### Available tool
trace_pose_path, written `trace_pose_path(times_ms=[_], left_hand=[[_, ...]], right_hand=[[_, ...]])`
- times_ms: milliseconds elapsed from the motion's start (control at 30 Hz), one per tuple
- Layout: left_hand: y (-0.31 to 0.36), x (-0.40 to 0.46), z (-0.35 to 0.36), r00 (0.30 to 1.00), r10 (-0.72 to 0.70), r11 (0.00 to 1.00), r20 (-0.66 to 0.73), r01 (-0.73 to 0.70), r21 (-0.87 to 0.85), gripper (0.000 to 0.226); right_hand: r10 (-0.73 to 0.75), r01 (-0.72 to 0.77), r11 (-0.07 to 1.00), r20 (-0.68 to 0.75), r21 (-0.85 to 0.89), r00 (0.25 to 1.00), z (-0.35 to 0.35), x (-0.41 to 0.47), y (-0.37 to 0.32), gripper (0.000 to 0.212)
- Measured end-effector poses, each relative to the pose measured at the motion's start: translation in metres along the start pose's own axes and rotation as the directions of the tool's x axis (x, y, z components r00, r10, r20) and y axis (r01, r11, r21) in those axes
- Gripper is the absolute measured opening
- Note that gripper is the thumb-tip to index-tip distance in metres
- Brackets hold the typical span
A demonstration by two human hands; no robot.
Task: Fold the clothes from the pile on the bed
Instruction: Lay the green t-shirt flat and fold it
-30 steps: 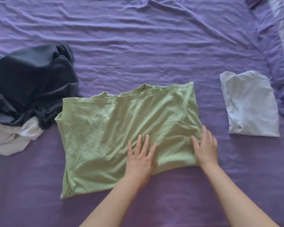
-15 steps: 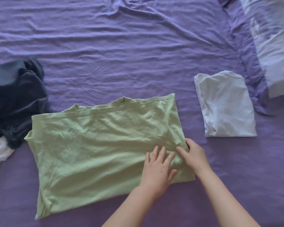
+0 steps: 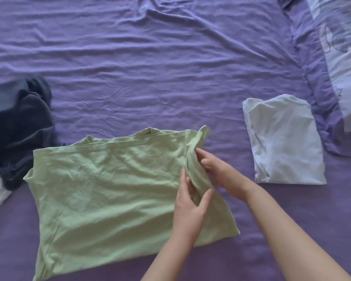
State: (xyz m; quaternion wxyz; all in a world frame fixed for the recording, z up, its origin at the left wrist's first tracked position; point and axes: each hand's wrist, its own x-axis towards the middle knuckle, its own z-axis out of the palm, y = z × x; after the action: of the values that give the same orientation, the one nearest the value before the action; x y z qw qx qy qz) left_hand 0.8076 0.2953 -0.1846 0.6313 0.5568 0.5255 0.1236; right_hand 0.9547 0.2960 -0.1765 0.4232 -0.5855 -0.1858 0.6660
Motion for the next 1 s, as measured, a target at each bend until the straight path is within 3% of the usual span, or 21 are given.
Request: trace_pose_path(times_ms=[67,133,167,200,233,267,300,367,467,533,667,767,867,1000], left_hand=[[0.005,0.01,-0.004,0.991,-0.125,0.984,-0.049,0.117,-0.133,0.095],[0.005,0.02,-0.011,0.974,-0.18,0.976,-0.14,0.159,-0.15,0.097],[0.003,0.024,-0.014,0.967,-0.179,0.976,-0.18,0.151,-0.158,0.093],[0.001,0.028,-0.017,0.962,-0.175,0.977,-0.209,0.143,-0.161,0.089],[0.0,0.03,-0.019,0.958,-0.176,0.977,-0.226,0.142,-0.157,0.084],[-0.001,0.032,-0.021,0.956,-0.179,0.978,-0.234,0.147,-0.148,0.08],[-0.002,0.033,-0.022,0.953,-0.18,0.979,-0.242,0.15,-0.138,0.077],[-0.005,0.032,-0.021,0.948,-0.175,0.981,-0.266,0.144,-0.134,0.076],[-0.007,0.021,-0.014,0.929,-0.18,0.981,-0.324,0.143,-0.134,0.078],[-0.008,0.012,-0.006,0.909,-0.226,0.971,-0.349,0.181,-0.156,0.079],[-0.012,-0.004,0.01,0.856,-0.403,0.912,-0.324,0.405,-0.066,0.066],[-0.018,-0.016,0.006,0.869,-0.437,0.886,-0.232,0.46,0.056,0.034],[-0.024,-0.023,-0.024,0.934,-0.341,0.936,-0.11,0.327,-0.13,0.017],[-0.033,-0.042,-0.094,0.962,-0.272,0.901,-0.012,0.25,-0.354,0.021]], right_hand=[[0.046,-0.022,0.993,0.204,-0.118,0.978,0.009,0.007,-0.016,0.042],[-0.024,0.102,0.94,0.233,-0.326,0.972,0.016,0.019,-0.032,0.044],[-0.112,0.225,0.802,0.231,-0.553,0.966,0.016,0.028,-0.041,0.053],[-0.172,0.325,0.527,0.276,-0.785,0.946,0.015,0.039,-0.048,0.063],[-0.159,0.362,0.212,0.334,-0.908,0.929,0.015,0.049,-0.055,0.072],[-0.097,0.375,-0.033,0.376,-0.927,0.921,0.016,0.058,-0.059,0.078],[-0.017,0.382,-0.181,0.391,-0.906,0.92,0.016,0.066,-0.062,0.083],[0.098,0.432,-0.299,0.423,-0.851,0.901,0.021,0.08,-0.064,0.088],[0.201,0.508,-0.398,0.468,-0.764,0.861,0.037,0.099,-0.063,0.084],[0.263,0.552,-0.488,0.489,-0.676,0.832,0.048,0.109,-0.06,0.069],[0.293,0.562,-0.592,0.496,-0.577,0.818,0.056,0.119,-0.07,0.044],[0.281,0.545,-0.565,0.476,-0.62,0.833,0.055,0.115,-0.091,0.037],[0.279,0.518,-0.512,0.437,-0.685,0.855,0.066,0.111,-0.11,0.033],[0.162,0.476,-0.245,0.448,-0.845,0.879,0.106,0.11,-0.125,0.033]])
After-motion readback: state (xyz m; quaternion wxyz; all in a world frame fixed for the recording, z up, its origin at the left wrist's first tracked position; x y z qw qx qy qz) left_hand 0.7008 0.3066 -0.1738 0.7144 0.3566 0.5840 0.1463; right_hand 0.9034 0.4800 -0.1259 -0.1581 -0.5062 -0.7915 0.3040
